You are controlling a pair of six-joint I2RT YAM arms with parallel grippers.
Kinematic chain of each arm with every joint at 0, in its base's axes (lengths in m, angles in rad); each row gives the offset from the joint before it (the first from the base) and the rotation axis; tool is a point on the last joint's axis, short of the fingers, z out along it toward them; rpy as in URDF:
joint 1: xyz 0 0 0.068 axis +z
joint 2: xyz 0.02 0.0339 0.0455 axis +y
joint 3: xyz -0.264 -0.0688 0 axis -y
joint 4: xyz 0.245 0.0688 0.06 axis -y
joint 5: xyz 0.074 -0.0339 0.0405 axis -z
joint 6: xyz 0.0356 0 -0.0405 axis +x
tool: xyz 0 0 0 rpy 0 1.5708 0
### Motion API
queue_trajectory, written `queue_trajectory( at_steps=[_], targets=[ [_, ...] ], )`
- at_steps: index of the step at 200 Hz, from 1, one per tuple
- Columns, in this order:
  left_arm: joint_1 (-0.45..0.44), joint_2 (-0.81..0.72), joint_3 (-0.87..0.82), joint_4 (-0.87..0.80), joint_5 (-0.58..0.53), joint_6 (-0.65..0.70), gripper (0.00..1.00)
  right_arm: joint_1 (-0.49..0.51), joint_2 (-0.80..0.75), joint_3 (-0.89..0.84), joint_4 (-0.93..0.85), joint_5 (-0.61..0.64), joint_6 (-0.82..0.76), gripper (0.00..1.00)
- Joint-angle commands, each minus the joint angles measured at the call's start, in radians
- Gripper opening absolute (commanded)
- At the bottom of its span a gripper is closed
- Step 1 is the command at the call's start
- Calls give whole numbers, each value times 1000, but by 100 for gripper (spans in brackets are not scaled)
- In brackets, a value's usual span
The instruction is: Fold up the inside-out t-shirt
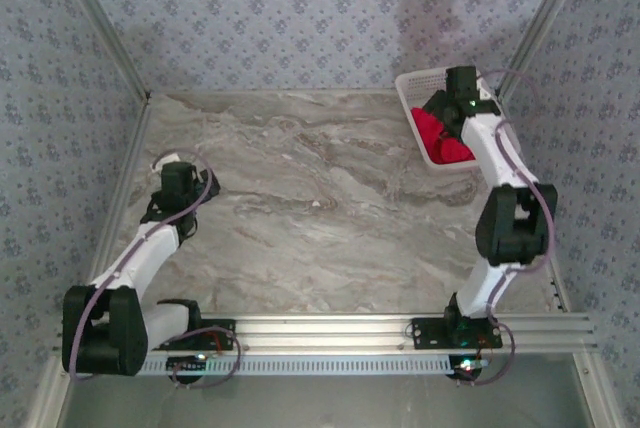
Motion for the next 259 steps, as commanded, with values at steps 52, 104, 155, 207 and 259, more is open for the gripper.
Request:
queue_trajectory(
  at_steps=[52, 104, 155, 207, 259],
  targets=[
    [34, -35, -15, -28, -35, -72, 100, -96, 289, 262, -236, -156, 200, 52],
    [38, -31, -11, -28, -21, -68, 100, -92, 301, 280, -244, -133, 192, 8],
    [41, -41, -16, -30, -21, -69, 99, -43, 180, 286, -254, -41, 94, 0],
    [46, -52, -19, -36, -21, -72, 100, 25, 36, 293, -235, 99, 14, 0],
    [48, -50, -24, -27, -3, -76, 97, 200, -185, 298, -115, 331, -160, 0]
  ],
)
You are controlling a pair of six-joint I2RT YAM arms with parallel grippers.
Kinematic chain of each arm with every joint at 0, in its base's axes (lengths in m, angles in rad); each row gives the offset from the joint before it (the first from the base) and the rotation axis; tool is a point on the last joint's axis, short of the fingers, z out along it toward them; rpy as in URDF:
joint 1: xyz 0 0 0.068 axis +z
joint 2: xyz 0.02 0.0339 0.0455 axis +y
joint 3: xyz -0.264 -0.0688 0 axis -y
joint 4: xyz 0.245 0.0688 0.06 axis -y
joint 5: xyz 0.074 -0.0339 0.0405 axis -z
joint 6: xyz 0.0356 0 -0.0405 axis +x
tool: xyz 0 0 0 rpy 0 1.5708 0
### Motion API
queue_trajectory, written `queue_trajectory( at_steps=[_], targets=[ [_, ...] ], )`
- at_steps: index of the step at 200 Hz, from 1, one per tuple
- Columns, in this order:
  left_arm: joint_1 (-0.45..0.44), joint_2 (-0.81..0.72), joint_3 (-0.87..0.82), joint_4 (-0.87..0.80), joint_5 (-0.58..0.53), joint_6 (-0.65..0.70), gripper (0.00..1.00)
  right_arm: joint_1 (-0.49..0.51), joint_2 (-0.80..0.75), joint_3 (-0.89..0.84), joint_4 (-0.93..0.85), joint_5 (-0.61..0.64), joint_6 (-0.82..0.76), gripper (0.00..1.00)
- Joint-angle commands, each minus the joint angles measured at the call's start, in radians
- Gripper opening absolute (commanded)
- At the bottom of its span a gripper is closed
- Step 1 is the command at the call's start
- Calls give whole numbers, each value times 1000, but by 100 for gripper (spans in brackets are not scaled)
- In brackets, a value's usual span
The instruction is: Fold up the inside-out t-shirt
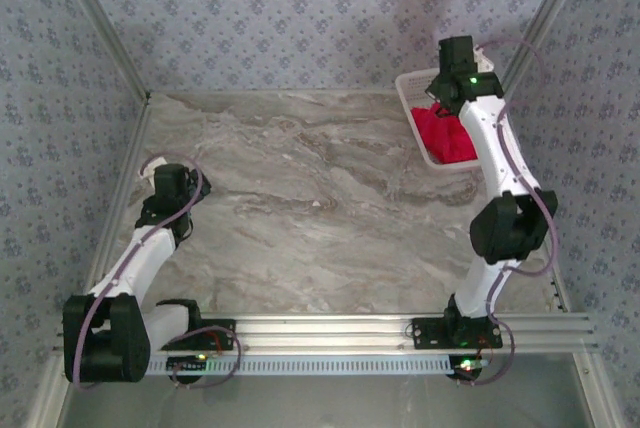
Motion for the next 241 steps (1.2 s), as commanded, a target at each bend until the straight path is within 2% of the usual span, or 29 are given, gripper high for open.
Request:
queue_trajectory(
  at_steps=[1, 16, 34, 67, 93, 115, 122, 129, 151, 164, 188, 214, 221, 235, 241],
  targets=[
    [6, -18, -15, -6, 13, -10, 97, 75, -125, 28, 88, 163, -137, 0],
    [6, -19, -24, 5, 14, -13, 96, 121, -153, 86, 114, 193, -201, 0],
    [7, -19, -31, 23, 29, -12, 95, 165, -124, 250, 58, 217, -270, 0],
    [8, -21, -53, 76, 78, 10, 95, 177, -69, 557, -35, 101, -284, 0],
    [8, -25, -89, 149, 84, 27, 94, 219, -80, 673, 12, 11, -275, 0],
    [11, -33, -83, 122, 73, 15, 91, 335, -114, 677, 108, -21, -330, 0],
    [10, -35, -84, 118, 75, 14, 93, 373, -117, 684, 127, -36, -352, 0],
    [12, -37, -90, 118, 81, 8, 98, 419, -119, 688, 142, -52, -374, 0],
    [20, -40, -106, 144, 124, 6, 100, 535, -98, 687, 136, -115, -409, 0],
    [23, -40, -108, 138, 112, -6, 100, 579, -69, 669, 109, -159, -398, 0],
    [26, -55, -119, 146, 108, -14, 100, 631, -16, 520, 96, -197, -342, 0],
    [26, -66, -138, 183, 140, -33, 100, 630, 56, 298, 121, -278, -226, 0],
    [26, -66, -143, 196, 152, -38, 100, 624, 88, 280, 89, -308, -196, 13],
    [25, -63, -149, 218, 191, -41, 100, 616, 146, 280, 6, -351, -178, 55],
    [25, -62, -146, 221, 218, -38, 100, 610, 158, 281, -36, -339, -180, 65]
  ],
)
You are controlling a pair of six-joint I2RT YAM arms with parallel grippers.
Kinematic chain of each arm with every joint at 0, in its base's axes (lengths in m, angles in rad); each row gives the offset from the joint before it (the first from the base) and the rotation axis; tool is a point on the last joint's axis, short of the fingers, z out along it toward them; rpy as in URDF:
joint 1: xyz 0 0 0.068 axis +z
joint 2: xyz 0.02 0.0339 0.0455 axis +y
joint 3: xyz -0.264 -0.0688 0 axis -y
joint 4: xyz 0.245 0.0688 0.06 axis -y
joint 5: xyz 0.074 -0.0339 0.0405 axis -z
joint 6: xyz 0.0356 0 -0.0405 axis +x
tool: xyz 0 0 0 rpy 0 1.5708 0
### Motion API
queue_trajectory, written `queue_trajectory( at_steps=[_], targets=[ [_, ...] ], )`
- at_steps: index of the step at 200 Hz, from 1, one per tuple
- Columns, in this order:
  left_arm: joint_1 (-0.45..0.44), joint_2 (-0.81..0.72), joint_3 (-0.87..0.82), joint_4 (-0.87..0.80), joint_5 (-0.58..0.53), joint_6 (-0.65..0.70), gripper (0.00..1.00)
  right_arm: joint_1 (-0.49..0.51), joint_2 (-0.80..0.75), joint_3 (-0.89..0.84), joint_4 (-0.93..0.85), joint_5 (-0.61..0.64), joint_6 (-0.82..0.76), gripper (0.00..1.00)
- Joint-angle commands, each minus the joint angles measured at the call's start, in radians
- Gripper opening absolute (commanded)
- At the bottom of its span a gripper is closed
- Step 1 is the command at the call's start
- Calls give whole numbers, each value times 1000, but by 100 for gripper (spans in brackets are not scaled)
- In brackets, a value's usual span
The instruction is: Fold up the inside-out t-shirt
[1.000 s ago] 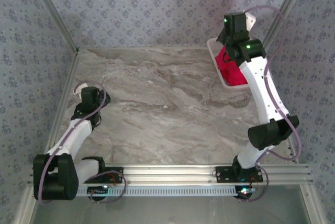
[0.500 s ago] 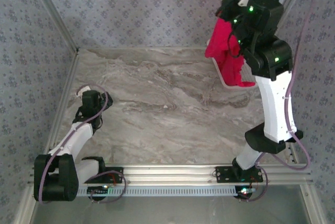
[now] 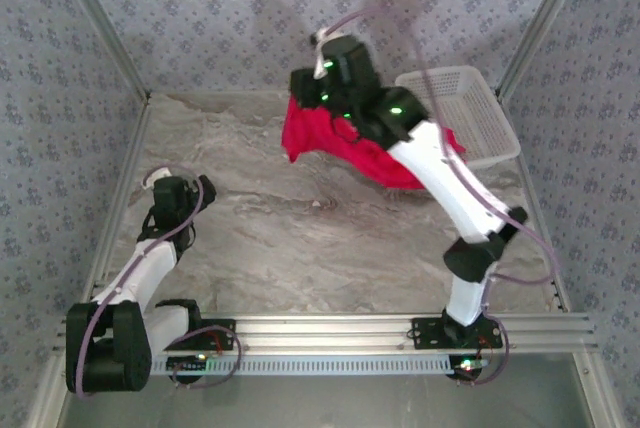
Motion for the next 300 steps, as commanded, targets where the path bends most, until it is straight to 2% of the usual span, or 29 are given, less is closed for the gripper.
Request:
queue_trajectory(
  at_steps=[1, 13, 31, 40, 66, 98, 146, 189, 209, 217, 229, 245, 266, 278, 288, 300],
  targets=[
    [5, -13, -6, 61, 86, -16, 100, -18, 80, -25, -145, -79, 70, 67],
    [2, -11, 14, 41, 168, -6, 100, -35, 66, -58, -195, -44, 57, 76],
    [-25, -14, 24, 38, 302, -12, 100, -76, -38, -227, -178, -15, 46, 80],
    [-68, -13, 14, 67, 328, -18, 100, -110, -118, -358, -136, -23, 55, 80],
    [-224, 57, 42, 105, 286, -1, 100, -251, -346, -753, 11, -118, 134, 80],
    [-339, 303, 223, 23, 226, 35, 97, -406, -521, -1082, 78, -201, 166, 79],
    [-450, 660, 518, -109, 189, 67, 90, -524, -676, -1317, 112, -189, 185, 79],
    [-486, 862, 648, -153, 189, 41, 87, -571, -641, -1412, 234, -183, 206, 79],
    [-485, 904, 680, -182, 186, 38, 77, -582, -583, -1414, 287, -156, 215, 80],
    [-484, 912, 691, -195, 184, 41, 69, -581, -556, -1408, 314, -140, 224, 80],
    [-480, 912, 705, -219, 179, 47, 47, -582, -507, -1399, 358, -132, 242, 80],
    [-463, 893, 731, -279, 174, 41, 1, -571, -435, -1378, 412, -120, 277, 79],
    [-420, 812, 729, -341, 169, 11, 0, -531, -352, -1329, 440, -61, 305, 77],
    [-393, 748, 713, -354, 186, -4, 0, -508, -315, -1300, 450, -10, 307, 71],
    [-373, 697, 705, -368, 200, -13, 0, -497, -290, -1274, 449, 28, 313, 58],
    [-357, 645, 708, -394, 210, -18, 0, -495, -283, -1251, 440, 59, 320, 31]
  ],
)
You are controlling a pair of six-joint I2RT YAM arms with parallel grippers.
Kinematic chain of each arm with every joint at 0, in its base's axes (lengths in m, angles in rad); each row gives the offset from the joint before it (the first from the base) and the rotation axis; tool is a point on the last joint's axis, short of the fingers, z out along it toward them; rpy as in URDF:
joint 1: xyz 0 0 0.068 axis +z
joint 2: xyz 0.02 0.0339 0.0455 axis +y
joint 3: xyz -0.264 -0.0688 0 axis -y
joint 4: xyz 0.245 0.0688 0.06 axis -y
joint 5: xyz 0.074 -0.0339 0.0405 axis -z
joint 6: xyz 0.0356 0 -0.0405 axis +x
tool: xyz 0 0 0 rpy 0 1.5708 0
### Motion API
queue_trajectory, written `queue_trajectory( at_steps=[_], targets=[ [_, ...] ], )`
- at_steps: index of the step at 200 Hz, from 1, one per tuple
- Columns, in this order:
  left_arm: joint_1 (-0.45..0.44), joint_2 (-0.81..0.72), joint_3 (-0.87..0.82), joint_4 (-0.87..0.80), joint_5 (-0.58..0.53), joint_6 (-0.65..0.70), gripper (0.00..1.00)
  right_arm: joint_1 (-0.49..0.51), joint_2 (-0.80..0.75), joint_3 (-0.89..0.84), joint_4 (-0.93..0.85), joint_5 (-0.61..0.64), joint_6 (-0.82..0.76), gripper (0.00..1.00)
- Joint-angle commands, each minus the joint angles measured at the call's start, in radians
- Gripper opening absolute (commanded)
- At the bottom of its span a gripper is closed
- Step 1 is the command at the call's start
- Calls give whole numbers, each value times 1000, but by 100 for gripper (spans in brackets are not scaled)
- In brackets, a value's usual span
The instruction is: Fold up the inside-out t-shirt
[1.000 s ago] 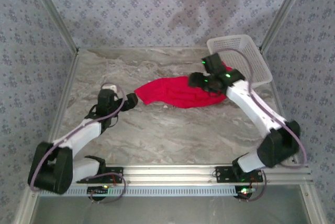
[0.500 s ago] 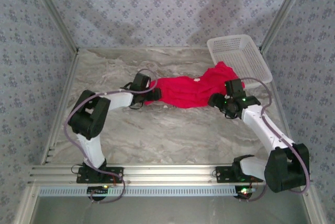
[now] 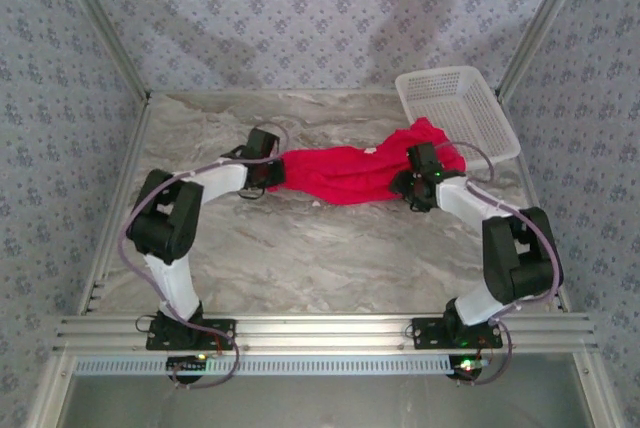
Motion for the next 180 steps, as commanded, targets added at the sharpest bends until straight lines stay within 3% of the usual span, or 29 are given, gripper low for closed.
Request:
queue_trajectory(
  at_steps=[1, 15, 68, 100, 132, 157, 180],
  targets=[
    [44, -149, 0, -94, 17, -31, 0, 14, 18, 71, 25, 116, 33, 29],
    [55, -203, 14, -133, 28, -37, 0, 13, -9, 95, -1, 142, 38, 0],
    [91, -425, 90, -260, 25, -41, 0, 19, -272, 286, -204, 109, -66, 0],
    [134, -578, 186, -313, 24, -81, 0, 20, -372, 543, -308, 88, -131, 0],
    [146, -702, 305, -375, 3, -68, 0, 71, -341, 804, -368, -18, -176, 0],
    [180, -762, 409, -447, -34, -26, 0, 205, -263, 1019, -433, 29, -230, 0],
    [222, -785, 493, -527, -50, 14, 0, 265, -206, 1143, -454, 30, -240, 0]
  ],
)
